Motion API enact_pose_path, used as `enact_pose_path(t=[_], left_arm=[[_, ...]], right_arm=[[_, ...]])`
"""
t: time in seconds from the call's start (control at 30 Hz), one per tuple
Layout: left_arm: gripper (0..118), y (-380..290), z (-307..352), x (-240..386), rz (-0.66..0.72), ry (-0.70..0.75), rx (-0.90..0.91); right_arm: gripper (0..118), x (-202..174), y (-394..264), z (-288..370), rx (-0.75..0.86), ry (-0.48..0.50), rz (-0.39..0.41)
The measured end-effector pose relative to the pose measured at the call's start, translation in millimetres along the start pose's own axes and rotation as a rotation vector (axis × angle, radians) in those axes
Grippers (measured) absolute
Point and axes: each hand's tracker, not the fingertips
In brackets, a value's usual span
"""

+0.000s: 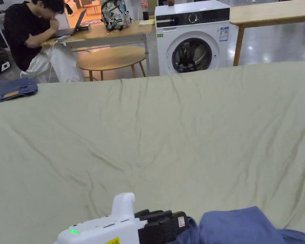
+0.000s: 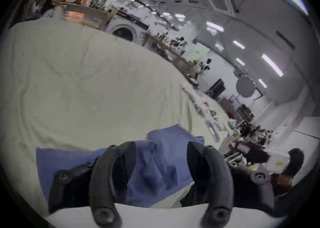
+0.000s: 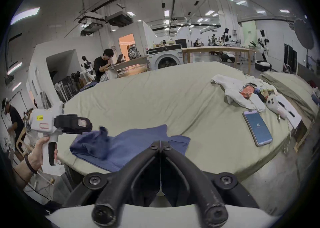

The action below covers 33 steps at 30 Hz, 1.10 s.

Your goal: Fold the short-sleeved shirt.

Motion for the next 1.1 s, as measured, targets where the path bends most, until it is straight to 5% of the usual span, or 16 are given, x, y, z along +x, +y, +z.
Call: enact_pose_path(t=[0.07, 0.1, 0.13, 0.17, 0.4, 0.5, 0.57, 0.67, 0.87, 1.07, 1.1], left_arm=[[57, 3.7, 8.9, -4.6, 0.050, 0.036, 0.010], [40, 1.5, 13.8, -7.9, 0.080, 0.067, 0.018], [1, -2.1, 13.1, -12.5, 0.088, 0.067, 0.026], [0, -7.0, 7.0, -16.0, 0.092, 0.083, 0.012], [0, -53.4, -79.8, -9.6, 0.024, 0.115, -0.290], [2, -45.3, -66.4, -10.6, 0.074, 0.086, -0.223], [48, -34.6, -34.3, -11.7, 0.054, 0.041, -0.156], [66, -15.8, 34.3, -16.7, 0.018, 0.129, -0.021], [68, -19.0, 122.6, -80.9, 0.317, 0.168, 0.052], [66, -58.8, 80.3, -134.4, 0.586, 0.113, 0.030], [54, -63.9, 70.5, -134.4, 0.617, 0.075, 0.027]], right_arm=[[0, 6.4, -1.6, -0.1, 0.002, -0.001, -0.039], [0, 8.3, -2.1, -0.1, 0.002, -0.003, -0.050], [0, 9.6, -2.9, 0.0, 0.005, -0.003, -0.058], [0, 10.7, -3.3, -0.1, 0.004, -0.001, -0.064], [0, 6.2, -5.8, -0.2, -0.015, 0.005, -0.079], [0, 0.7, -6.2, 0.4, -0.021, 0.001, -0.061], [0, -0.4, -6.5, -1.2, -0.022, 0.013, -0.058], [0, 1.6, -6.7, -8.5, -0.035, 0.027, -0.064], [0, 0.0, -11.4, -14.4, -0.068, 0.053, -0.052], [0, -1.8, -17.7, -13.2, -0.097, 0.045, -0.039], [0, -2.2, -17.6, -12.2, -0.098, 0.042, -0.038]])
